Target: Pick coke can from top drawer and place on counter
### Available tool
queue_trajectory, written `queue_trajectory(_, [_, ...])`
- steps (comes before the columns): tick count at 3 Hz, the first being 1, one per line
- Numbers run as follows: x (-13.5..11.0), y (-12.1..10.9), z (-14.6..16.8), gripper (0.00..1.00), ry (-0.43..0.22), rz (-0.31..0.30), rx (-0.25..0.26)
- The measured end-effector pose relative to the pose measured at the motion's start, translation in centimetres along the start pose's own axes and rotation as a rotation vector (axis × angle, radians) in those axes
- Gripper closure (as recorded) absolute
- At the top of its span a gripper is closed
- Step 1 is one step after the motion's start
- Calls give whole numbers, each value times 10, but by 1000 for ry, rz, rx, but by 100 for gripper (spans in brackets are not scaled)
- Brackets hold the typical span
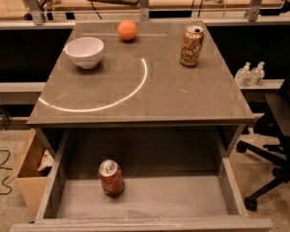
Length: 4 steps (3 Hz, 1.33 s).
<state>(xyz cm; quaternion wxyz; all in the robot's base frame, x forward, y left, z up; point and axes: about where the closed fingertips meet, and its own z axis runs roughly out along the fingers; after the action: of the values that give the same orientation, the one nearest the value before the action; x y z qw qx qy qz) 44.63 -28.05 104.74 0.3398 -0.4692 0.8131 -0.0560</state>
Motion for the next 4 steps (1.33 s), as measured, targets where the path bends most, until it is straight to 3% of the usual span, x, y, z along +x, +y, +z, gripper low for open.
queue_trajectory(1, [0,0,0,0,0,0,0])
queue_trajectory(2, [7,10,11,0,-62,9,-11])
queue_trajectory(4, [56,64,90,0,-322,80,-80])
